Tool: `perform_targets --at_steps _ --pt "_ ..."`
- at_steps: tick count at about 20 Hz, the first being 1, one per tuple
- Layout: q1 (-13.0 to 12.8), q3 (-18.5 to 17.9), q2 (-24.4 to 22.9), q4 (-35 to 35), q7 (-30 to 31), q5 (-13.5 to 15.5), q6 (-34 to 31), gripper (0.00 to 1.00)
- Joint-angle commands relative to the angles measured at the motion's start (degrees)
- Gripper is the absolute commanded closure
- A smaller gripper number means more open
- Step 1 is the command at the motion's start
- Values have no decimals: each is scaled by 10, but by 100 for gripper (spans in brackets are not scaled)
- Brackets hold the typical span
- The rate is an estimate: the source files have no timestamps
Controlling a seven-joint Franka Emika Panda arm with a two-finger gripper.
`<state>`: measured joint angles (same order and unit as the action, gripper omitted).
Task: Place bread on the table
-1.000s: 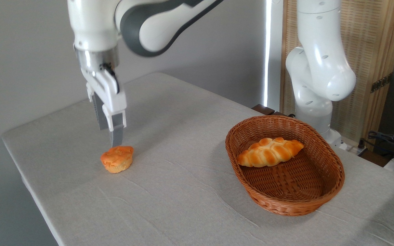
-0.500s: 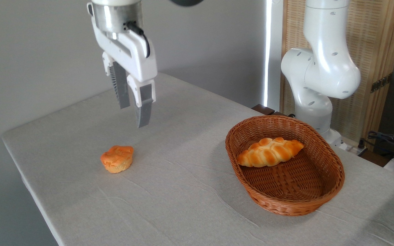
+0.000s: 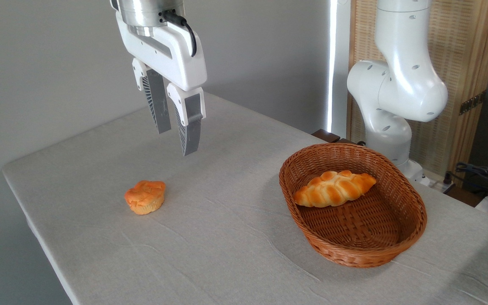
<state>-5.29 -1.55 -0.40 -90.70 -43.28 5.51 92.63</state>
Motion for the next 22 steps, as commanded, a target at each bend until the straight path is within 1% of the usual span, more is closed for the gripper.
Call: perform_targets --at_steps 1,4,6,8,10,11,16,18,20,21,22 --pt "7 6 8 18 11 -8 -18 0" --pt "7 8 8 18 15 -10 -18 0" --pt "7 12 8 18 18 -37 -18 0" --pt "7 13 9 18 26 -43 -22 0" --pt "7 14 12 19 55 -45 -24 0" --pt "7 14 13 19 57 -46 -25 0" --pt "7 13 13 18 50 -49 -25 0" --pt "7 13 13 19 30 -52 -25 0" --pt "7 13 14 18 27 -53 -25 0" --pt "7 14 14 18 27 -58 -25 0" --pt "7 15 14 19 28 -69 -25 0"
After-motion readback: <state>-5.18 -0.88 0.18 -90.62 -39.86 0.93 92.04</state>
